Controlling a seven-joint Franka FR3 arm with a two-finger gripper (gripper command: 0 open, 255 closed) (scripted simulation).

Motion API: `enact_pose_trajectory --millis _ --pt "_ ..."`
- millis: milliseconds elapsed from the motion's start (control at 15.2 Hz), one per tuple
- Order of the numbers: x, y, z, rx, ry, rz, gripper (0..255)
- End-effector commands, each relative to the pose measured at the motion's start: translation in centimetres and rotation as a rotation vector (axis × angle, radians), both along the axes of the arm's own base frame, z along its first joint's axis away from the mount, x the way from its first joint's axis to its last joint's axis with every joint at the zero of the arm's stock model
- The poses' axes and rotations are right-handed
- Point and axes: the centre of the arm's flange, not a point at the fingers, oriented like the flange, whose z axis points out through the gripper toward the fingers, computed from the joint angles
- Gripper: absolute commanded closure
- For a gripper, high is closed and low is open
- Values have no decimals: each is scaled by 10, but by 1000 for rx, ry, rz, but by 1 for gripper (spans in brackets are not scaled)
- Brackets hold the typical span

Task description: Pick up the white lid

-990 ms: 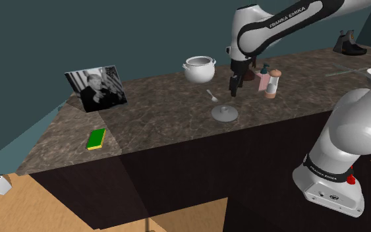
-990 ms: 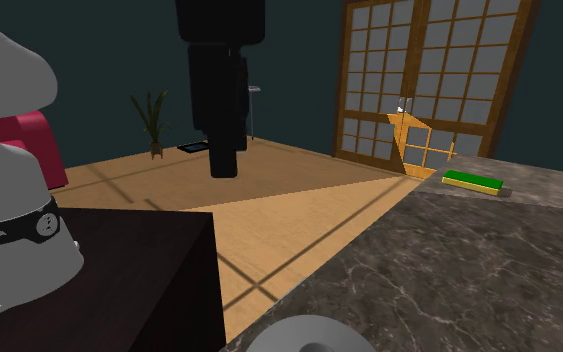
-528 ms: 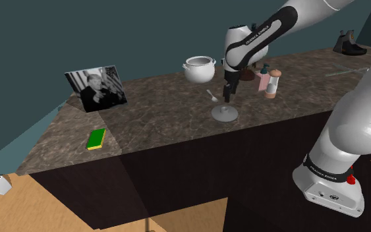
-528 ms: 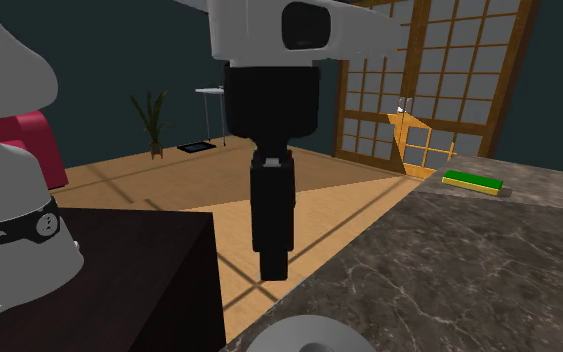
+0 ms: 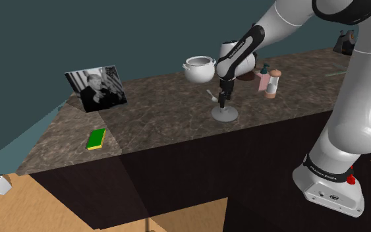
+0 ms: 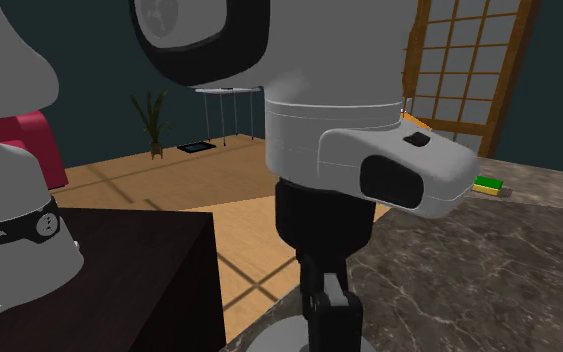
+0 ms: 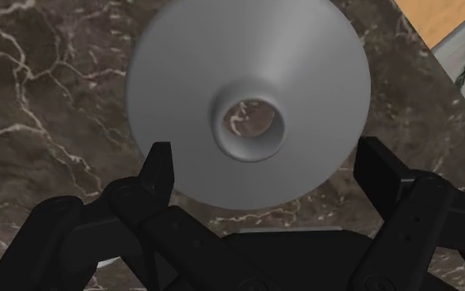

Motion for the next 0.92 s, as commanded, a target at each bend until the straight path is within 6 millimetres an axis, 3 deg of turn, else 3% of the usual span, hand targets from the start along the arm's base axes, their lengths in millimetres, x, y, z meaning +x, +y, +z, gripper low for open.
enact_pose_trajectory --millis 0,330,462,528,858 --pt "2 -3 -12 0 0 0 0" --pt "2 -3 -42 0 0 0 0" --pt "2 -3 -42 0 0 0 0" --pt "2 -3 -42 0 0 0 255" --pt "2 -3 -42 0 0 0 255"
